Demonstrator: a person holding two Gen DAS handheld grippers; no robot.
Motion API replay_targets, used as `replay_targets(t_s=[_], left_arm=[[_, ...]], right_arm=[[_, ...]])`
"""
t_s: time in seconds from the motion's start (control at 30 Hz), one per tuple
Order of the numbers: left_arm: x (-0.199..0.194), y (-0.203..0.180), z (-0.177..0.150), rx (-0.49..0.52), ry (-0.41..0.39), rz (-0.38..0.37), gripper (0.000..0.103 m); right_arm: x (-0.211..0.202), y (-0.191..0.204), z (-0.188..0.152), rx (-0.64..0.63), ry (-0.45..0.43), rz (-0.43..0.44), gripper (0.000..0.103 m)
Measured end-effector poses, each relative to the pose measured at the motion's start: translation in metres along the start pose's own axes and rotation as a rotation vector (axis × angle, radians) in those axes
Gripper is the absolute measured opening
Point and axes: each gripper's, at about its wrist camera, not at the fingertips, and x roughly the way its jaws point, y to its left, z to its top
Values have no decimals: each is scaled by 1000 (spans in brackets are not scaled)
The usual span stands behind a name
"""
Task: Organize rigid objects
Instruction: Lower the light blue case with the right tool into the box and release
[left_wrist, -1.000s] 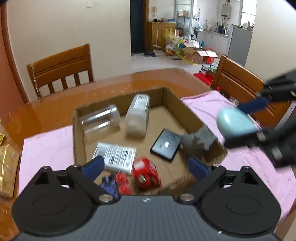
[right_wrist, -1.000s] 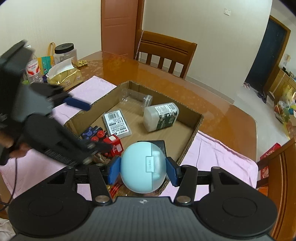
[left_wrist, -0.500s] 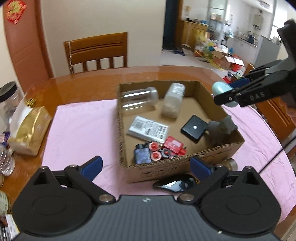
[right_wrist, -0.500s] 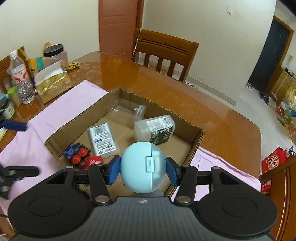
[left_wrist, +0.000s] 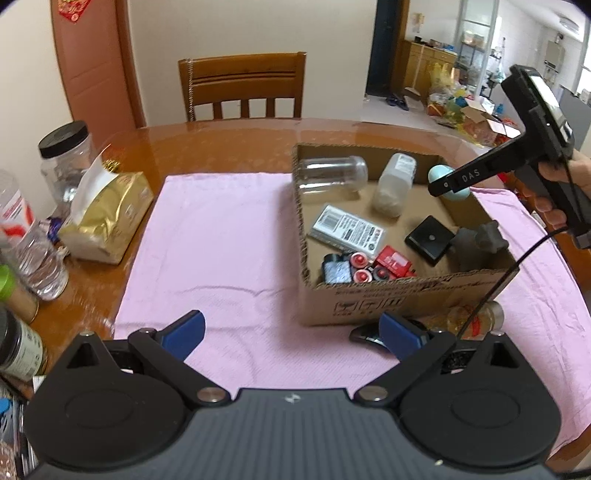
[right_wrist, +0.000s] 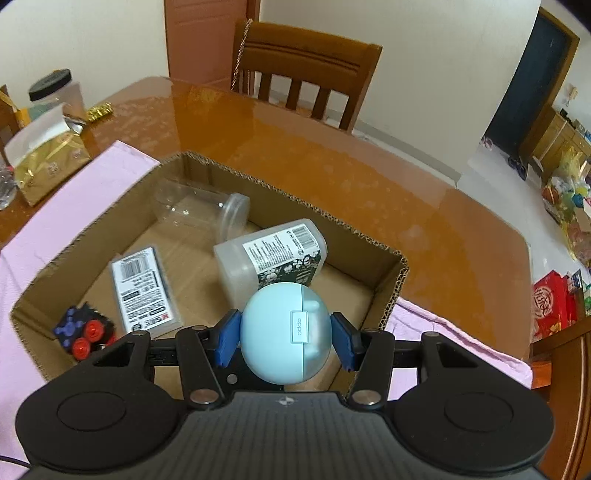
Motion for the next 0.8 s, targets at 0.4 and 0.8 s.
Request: replay_targets(t_s=[0.4,0.8], left_arm=[[2,5,-6,-30,22,3,100],[4,-8,-6,15,3,13,101]], right_arm=[[-25,-4,3,45,-96,-38,103],[-79,12,-41,107,-133,-71,103]])
